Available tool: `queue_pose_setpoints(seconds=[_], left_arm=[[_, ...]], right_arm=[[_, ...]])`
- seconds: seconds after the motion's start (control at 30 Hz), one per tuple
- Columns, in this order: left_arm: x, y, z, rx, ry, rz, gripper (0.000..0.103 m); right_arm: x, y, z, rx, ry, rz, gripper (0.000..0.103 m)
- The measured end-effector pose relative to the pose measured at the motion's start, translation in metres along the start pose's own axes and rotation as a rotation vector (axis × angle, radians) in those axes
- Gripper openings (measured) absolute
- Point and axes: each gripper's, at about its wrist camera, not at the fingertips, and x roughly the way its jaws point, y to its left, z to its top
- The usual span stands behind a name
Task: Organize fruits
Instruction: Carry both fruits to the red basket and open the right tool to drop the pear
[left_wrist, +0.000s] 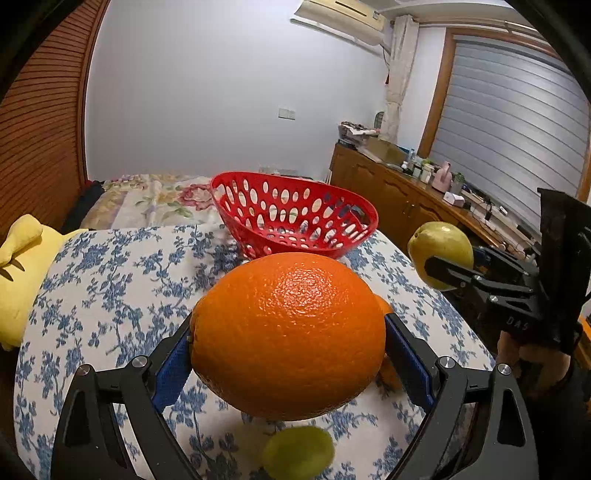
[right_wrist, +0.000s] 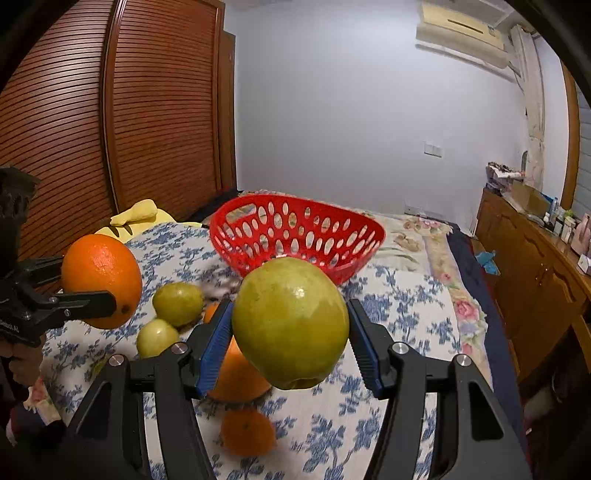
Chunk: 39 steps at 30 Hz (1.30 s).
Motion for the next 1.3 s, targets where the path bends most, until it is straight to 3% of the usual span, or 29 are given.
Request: queue_pose_setpoints(seconds=[0.43, 0.97, 1.3], left_arm=[[0.024, -0.005, 0.032, 0.050, -0.013, 0.008, 0.094], [0.077, -0.002, 0.068, 0.084, 0.046, 0.032, 0.094], [0.097, -0.002, 0.088, 0.085, 0.066, 0.043, 0.094]], right_arm=[[0.034, -0.011, 0.042, -0.043, -0.014, 0.022, 0.062], [0.125, -0.029, 0.060, -0.094, 0.133, 0.062, 0.062], [0.158, -0.029, 0.058, -0.120, 0.219, 0.086, 0.062]])
